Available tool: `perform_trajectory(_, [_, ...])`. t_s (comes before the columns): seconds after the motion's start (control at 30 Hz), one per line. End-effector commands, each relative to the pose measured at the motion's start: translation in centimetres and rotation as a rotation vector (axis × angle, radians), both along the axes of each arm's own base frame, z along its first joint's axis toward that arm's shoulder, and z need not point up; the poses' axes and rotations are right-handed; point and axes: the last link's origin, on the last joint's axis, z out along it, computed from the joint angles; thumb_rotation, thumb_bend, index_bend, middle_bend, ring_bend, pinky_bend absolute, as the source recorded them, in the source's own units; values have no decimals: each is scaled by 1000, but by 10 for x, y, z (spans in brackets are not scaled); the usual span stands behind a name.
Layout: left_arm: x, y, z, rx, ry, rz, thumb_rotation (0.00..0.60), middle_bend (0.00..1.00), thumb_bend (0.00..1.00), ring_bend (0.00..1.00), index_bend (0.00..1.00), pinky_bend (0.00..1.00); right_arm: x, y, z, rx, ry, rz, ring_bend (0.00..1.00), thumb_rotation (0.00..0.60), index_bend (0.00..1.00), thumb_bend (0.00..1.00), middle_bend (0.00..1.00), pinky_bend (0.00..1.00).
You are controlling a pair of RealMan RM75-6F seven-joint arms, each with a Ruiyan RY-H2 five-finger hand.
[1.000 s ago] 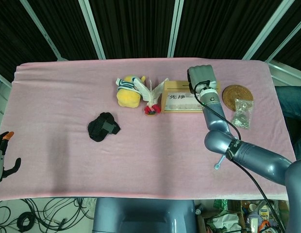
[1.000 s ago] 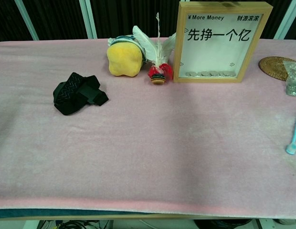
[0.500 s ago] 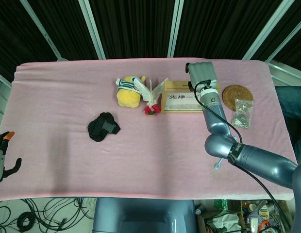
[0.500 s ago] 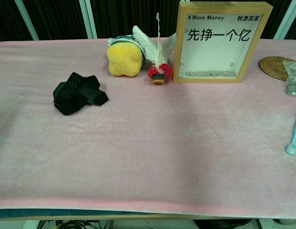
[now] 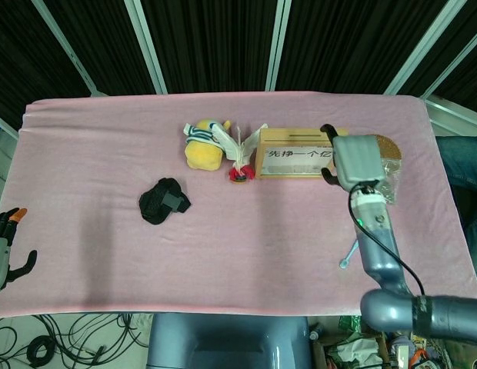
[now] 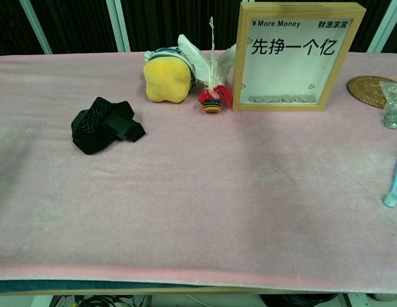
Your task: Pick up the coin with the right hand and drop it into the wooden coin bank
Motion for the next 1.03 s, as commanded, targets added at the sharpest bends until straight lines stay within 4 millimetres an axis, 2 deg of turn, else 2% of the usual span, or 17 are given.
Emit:
perform_trajectory(0.03, [0,-1,0,4,2,-8,600,43,405,0,96,0,-39,55,21,-56,-12,-53,524,600,238,177,428,513])
perform_trajectory(0.1, [1,-1,1,8,4,-12,600,43,405,0,96,0,-50,73,23,-70,5,-62,416,600,239,176,323,392])
perform_trajectory(0.2, [2,-1,3,18,6,-25,600,43,405,0,96,0,-70,104,25,-109,42,-74,302,600,234,164,212,273])
perform_trajectory(0.33, [5,-2,5,19,20,-57,600,38,405,0,96,0,-106,148,17,-157,56,-92,223,600,218,143,127,216])
perform_trajectory(0.53, [15,-9,6,-7,69,-137,600,36,405,0,96,0,-151,190,-8,-166,93,-110,178,600,199,110,90,191])
perform_trajectory(0.77, [27,-13,5,-25,90,-218,600,36,404,0,97,0,-174,203,-18,-150,127,-112,171,600,194,108,86,190])
perform_trajectory(1.03, [44,-21,11,-55,116,-267,600,36,401,0,97,0,-183,203,-21,-139,137,-92,167,600,193,107,86,188])
